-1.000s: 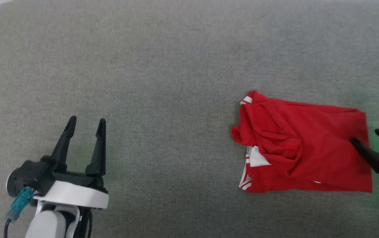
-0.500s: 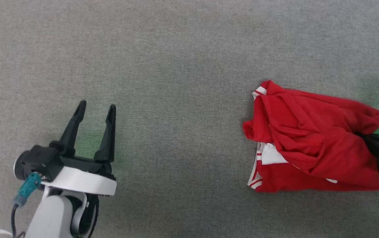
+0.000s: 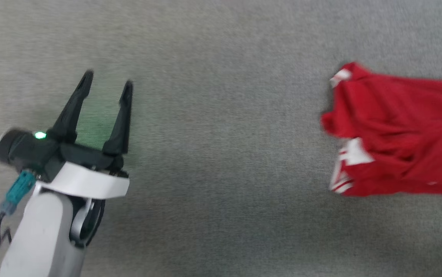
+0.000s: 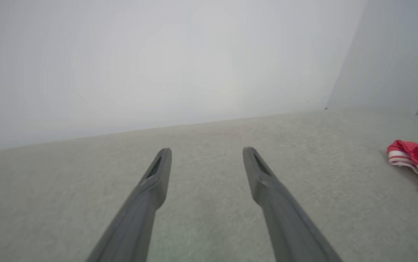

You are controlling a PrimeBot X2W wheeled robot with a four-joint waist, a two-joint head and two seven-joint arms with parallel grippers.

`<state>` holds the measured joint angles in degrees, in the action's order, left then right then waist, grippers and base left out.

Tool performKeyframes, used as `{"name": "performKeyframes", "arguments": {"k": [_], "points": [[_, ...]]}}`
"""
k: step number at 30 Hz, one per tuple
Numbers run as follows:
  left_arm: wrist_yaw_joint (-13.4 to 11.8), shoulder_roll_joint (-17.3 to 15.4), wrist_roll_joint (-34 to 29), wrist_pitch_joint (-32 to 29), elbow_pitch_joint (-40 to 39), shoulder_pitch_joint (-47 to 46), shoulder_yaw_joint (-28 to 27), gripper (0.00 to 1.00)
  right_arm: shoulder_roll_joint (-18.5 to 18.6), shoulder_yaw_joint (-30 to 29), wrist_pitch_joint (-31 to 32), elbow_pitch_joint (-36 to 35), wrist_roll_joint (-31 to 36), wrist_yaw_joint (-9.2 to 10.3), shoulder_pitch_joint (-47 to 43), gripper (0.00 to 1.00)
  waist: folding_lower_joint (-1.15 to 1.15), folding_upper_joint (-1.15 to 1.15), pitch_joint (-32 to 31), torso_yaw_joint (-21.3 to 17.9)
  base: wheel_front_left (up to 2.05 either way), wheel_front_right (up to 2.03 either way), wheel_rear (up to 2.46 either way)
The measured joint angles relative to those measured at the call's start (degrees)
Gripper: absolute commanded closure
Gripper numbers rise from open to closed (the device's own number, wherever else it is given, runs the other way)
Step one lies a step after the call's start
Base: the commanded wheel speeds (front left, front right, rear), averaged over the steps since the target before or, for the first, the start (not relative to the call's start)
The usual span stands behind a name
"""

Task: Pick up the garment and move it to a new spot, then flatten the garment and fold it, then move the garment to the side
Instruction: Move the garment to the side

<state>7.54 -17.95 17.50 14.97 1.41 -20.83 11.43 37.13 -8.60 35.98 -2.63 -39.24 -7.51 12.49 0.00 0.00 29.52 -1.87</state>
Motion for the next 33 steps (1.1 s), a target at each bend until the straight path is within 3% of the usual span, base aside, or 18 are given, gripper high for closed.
{"name": "performKeyframes", "arguments": {"k": [7,15,22,31,32,33], "points": [[0.0,-4.6,0.2,0.0,-1.4,-9.4,5.5,0.0,4.0,-5.8,-4.7,5.1,3.6,0.0,4.6,1.0,0.0,0.0,5.1,-3.3,0.0,0.0,0.0],[0.0,-10.9,1.2,0.0,-4.5,-21.6,9.6,0.0,10.8,-10.9,-13.6,18.2,8.7,0.0,14.6,1.0,0.0,0.0,12.9,-5.7,0.0,0.0,0.0],[0.0,-11.4,2.3,0.0,-6.7,-29.6,10.8,0.0,12.8,-9.7,-19.5,29.3,13.4,-0.01,22.9,1.0,0.0,0.0,18.2,-6.3,0.0,0.0,0.0],[0.0,-11.5,2.3,0.0,-6.6,-32.3,12.7,0.0,12.2,-4.3,-25.7,39.1,19.3,0.0,31.8,1.0,0.0,0.0,20.3,-6.7,0.0,0.0,0.0],[0.0,-11.5,2.3,0.0,-6.5,-32.3,12.6,0.0,12.0,-4.0,-26.3,40.1,19.6,0.0,32.7,0.8,0.0,0.0,20.3,-6.8,0.0,0.0,0.0],[0.0,-11.5,2.3,0.0,-6.4,-32.2,12.6,0.0,11.7,-3.6,-27.0,40.8,19.9,0.0,33.3,0.12,0.0,0.0,20.1,-6.8,0.0,0.0,0.0]]}}
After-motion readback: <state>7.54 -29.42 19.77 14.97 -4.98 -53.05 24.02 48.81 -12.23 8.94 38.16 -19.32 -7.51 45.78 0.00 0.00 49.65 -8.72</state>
